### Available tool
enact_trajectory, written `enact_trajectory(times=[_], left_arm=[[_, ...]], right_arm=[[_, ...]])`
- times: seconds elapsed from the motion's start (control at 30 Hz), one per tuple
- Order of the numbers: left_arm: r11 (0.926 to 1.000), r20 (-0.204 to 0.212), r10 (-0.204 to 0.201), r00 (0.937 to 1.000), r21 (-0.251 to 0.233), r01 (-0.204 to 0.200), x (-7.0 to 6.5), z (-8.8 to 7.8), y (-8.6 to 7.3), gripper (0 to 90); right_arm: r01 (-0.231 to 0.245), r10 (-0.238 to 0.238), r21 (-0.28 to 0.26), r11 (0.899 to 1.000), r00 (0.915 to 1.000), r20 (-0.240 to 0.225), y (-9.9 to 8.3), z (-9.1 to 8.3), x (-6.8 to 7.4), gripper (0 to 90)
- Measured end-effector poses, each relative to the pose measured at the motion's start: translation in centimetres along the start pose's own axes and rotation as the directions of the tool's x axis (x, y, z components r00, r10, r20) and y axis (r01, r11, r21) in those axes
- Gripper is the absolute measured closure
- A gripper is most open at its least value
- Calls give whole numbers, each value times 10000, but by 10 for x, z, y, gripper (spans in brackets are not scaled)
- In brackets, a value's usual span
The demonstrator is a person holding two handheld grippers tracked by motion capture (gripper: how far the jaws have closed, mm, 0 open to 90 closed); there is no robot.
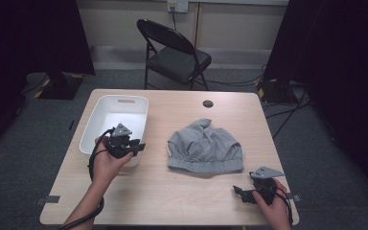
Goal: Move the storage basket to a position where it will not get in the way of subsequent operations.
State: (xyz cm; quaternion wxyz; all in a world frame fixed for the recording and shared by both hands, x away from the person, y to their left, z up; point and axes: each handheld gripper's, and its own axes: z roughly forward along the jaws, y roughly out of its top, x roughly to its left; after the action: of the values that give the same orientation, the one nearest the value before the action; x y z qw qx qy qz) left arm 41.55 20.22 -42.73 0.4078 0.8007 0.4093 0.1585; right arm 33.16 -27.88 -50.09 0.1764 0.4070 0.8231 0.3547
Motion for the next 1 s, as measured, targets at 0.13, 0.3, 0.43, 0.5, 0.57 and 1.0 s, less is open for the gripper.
enact_trajectory(times=[0.13,0.3,0.43,0.5,0.57,1.0], left_arm=[[10000,-15,6,10000,-21,-6,3,2,2,682],[10000,-109,-89,9999,-26,89,9,5,5,683],[9998,-145,-167,9998,-57,166,13,8,7,683],[9998,-144,-170,9998,-45,169,16,9,8,683],[9998,-153,-172,9997,-52,171,18,9,9,683],[10000,-388,-59,9992,45,61,29,13,14,691]], right_arm=[[-4,4,3,10000,10000,-26,0,0,0,117],[21,-21,-2,10000,10000,-46,0,0,0,117],[22,-22,-18,10000,10000,-42,0,1,0,117],[18,-18,-15,10000,10000,-43,0,1,0,117],[16,-16,-15,10000,10000,-44,0,1,0,117],[21,-21,-8,10000,10000,-45,0,1,0,117]])
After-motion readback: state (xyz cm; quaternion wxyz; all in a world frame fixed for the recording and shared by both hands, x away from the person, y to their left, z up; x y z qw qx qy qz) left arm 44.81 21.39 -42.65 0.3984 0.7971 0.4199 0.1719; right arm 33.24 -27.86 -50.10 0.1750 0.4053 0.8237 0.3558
